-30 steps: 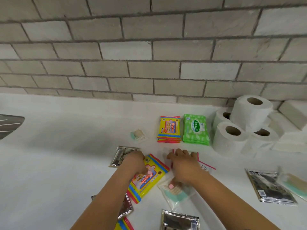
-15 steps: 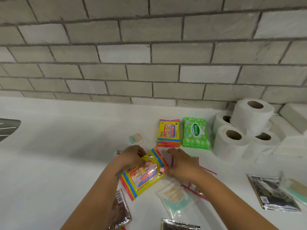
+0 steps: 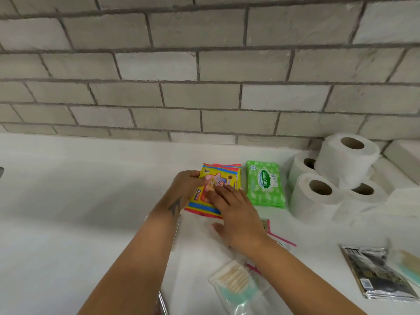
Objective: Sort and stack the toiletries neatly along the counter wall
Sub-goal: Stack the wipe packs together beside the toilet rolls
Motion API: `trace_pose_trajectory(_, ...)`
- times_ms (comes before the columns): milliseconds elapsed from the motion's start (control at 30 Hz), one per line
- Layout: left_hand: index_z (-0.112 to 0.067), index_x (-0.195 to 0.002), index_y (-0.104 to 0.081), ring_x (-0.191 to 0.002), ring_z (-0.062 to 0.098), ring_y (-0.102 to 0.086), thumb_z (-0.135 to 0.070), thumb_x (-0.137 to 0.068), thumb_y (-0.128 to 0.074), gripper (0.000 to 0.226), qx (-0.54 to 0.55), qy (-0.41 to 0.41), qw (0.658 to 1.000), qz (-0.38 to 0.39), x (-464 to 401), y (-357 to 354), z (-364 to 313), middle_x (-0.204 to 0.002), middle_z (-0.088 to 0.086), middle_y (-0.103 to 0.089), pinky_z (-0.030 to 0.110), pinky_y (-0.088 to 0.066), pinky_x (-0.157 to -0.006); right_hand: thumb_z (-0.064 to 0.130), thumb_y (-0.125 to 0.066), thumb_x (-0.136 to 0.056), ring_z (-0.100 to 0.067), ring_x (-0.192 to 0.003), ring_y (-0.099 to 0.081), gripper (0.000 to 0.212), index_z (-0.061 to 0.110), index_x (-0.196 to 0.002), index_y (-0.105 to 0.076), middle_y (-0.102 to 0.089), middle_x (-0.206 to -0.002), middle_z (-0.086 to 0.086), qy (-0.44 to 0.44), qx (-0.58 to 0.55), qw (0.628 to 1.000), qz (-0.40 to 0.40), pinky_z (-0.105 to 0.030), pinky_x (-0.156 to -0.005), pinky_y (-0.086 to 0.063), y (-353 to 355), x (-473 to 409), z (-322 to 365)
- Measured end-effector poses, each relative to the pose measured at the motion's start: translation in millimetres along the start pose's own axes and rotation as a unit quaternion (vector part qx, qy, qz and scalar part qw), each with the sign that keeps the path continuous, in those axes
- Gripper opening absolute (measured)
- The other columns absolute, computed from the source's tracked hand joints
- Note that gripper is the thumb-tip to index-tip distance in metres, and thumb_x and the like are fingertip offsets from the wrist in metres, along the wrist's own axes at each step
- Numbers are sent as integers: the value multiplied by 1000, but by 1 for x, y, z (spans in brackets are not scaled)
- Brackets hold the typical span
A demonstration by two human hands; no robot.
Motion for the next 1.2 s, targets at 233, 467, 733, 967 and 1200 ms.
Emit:
trace_pose_trajectory(233, -1, -115, -62, -87, 35, -66, -15, -95, -50, 27, 40, 27, 998, -47, -39, -16, 4, -105, 19, -67, 49, -53, -89, 14, -65, -59, -28, -89, -68, 43, 21, -101, -73, -72, -99, -5, -7, 110, 994, -25, -45, -79, -55, -2, -25, -32)
trace_pose_trajectory(467, -10, -125, -57, -97, 24, -65, -11, -92, -53, 34, -62, 26, 994, -89, -67, -21, 15, -120, 9, -63, 37, -55, -86, 8, -79, -59, -34, -97, -64, 59, 15, -116, -66, -69, -104, -12, -40, 74, 993, 81, -47, -95, -44, -25, -39, -54)
trace_pose_trajectory(733, -14, -126, -56, -116, 20, -56, -16, -93, -53, 33, -173, -50, 976, -126, -72, -22, 10, -129, 4, -58, 29, -44, -95, 32, -33, -101, -24, -142, -19, 51, 23, -149, -18, -24, -154, -5, -64, 99, 977, 178, -46, -116, 3, -42, -42, -60)
trace_pose_trajectory(967, -21, -137, -47, -122, 23, -50, -22, -95, -48, 41, -224, -69, 967, -103, -75, -33, 15, -139, 6, -48, 29, -42, -95, 53, -30, -97, -25, -144, -15, 63, 22, -149, -17, -20, -156, -6, -82, 94, 973, 193, -48, -115, 8, -45, -41, -63)
trace_pose_trajectory(1200, -20, -139, -43, -125, 27, -45, -26, -94, -50, 45, -252, -95, 954, -129, -64, -28, 4, -138, 8, -46, 39, -40, -103, 51, -21, -98, -25, -146, -5, 60, 23, -150, -11, -11, -158, -5, -97, 87, 970, 207, -50, -112, 15, -40, -39, -61)
Point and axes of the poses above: each hand's wrist, its own x-axis away from the middle knuckle, its own y-axis out of the back of the hand, z = x × y, the point moved 8 cm from there along -x, towards the middle knuckle
